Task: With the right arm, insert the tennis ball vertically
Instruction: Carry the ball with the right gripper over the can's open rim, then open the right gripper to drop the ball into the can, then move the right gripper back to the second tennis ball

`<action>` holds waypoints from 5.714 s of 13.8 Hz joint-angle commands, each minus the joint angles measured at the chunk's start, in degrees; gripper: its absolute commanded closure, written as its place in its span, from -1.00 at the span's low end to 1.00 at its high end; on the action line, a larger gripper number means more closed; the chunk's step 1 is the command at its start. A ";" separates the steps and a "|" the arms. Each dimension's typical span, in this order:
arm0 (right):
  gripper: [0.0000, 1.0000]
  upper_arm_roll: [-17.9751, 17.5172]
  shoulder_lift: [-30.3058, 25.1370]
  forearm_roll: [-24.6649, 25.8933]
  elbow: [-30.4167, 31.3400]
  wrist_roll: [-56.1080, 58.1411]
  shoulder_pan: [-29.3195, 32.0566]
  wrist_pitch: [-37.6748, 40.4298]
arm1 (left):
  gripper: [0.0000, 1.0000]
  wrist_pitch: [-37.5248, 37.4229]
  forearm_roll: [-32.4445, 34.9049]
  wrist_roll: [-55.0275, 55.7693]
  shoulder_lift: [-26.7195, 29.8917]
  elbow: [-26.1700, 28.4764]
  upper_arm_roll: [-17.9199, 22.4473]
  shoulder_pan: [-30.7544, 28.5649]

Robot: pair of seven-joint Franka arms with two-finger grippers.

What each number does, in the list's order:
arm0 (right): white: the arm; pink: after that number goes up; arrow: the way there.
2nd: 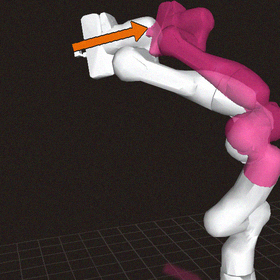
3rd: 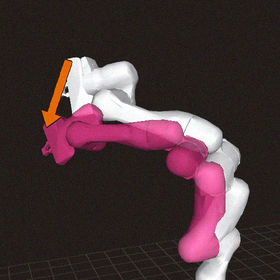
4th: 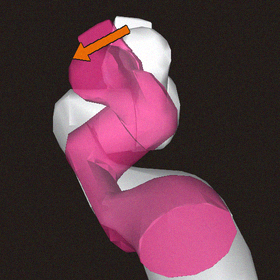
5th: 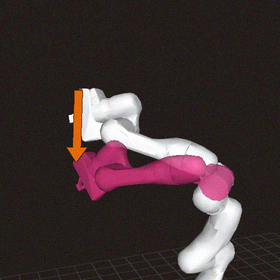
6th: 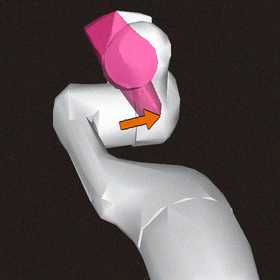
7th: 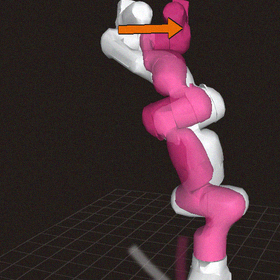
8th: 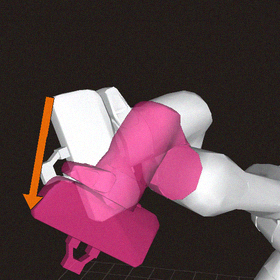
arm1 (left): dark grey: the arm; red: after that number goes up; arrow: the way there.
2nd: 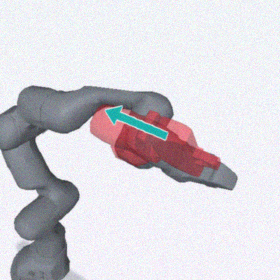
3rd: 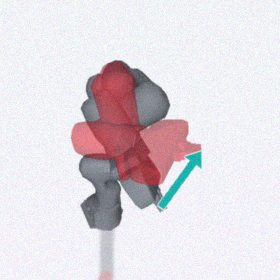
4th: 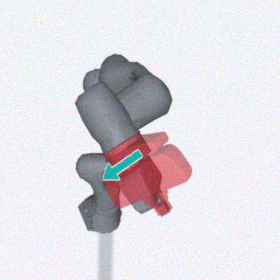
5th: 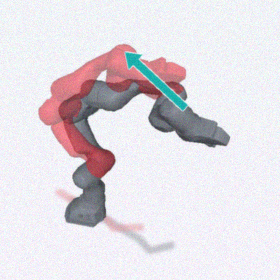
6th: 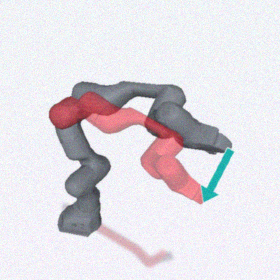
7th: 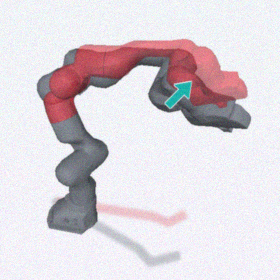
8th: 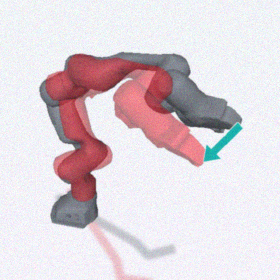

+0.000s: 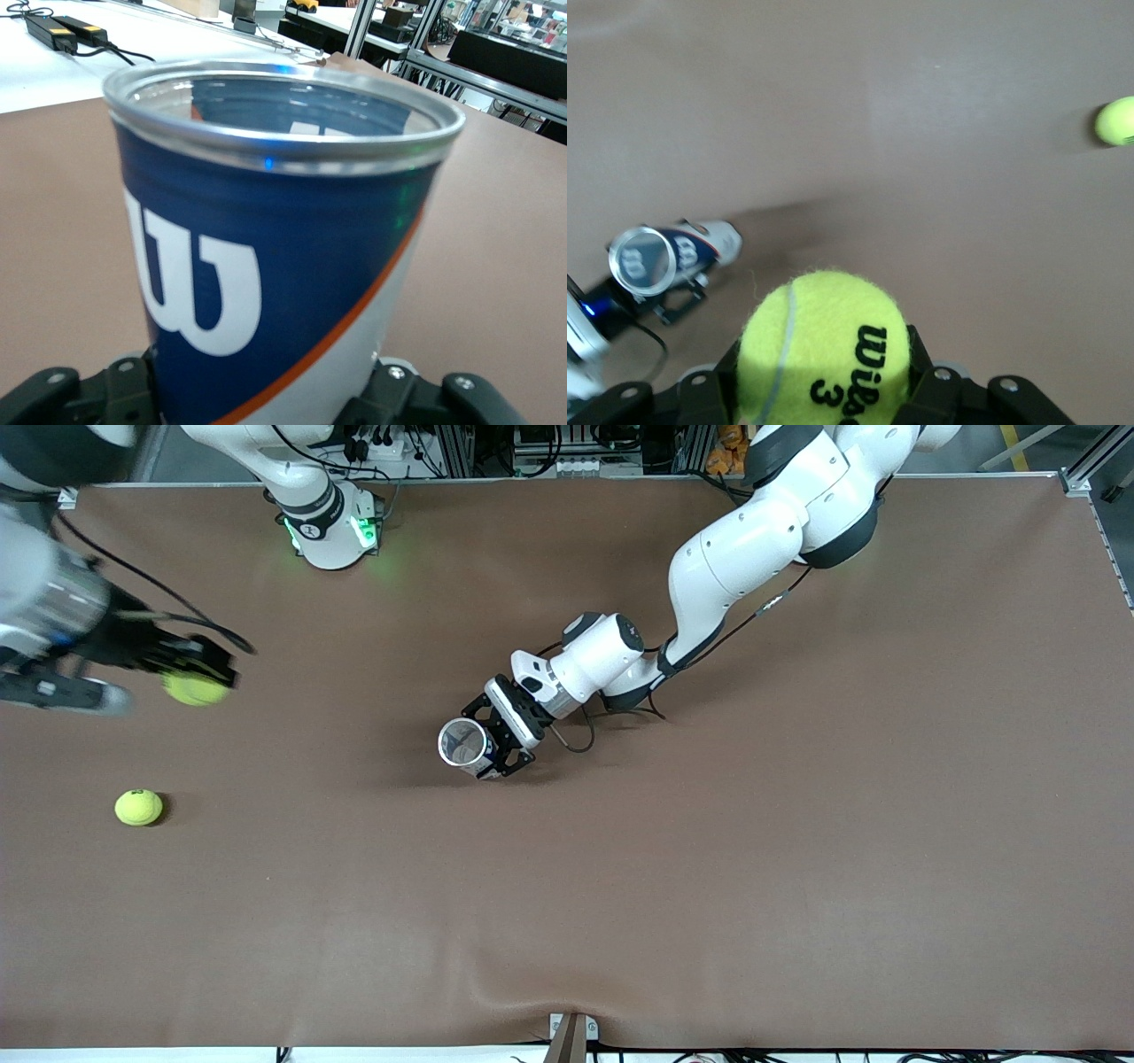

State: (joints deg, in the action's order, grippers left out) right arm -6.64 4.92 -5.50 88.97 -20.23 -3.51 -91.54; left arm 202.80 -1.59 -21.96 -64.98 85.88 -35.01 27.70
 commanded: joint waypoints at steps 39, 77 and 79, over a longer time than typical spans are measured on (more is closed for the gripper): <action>-1.00 0.75 18.55 6.64 3.75 -34.00 -22.86 -23.33 | -0.57 0.84 -1.13 0.34 -1.47 -1.59 0.91 1.66; -1.00 1.01 12.47 14.18 3.22 34.97 20.99 -11.71 | -0.61 0.76 -1.92 0.25 -1.03 -1.68 0.91 2.27; -1.00 1.01 14.75 14.82 3.75 38.57 24.41 -15.67 | -0.61 0.76 -2.01 0.25 -1.29 -1.68 1.00 2.27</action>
State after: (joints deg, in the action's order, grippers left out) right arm -4.37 17.42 7.33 92.58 15.10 17.71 -104.28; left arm 203.11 -1.87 -21.94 -65.63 85.40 -34.41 28.74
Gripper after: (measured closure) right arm 0.000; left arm 0.194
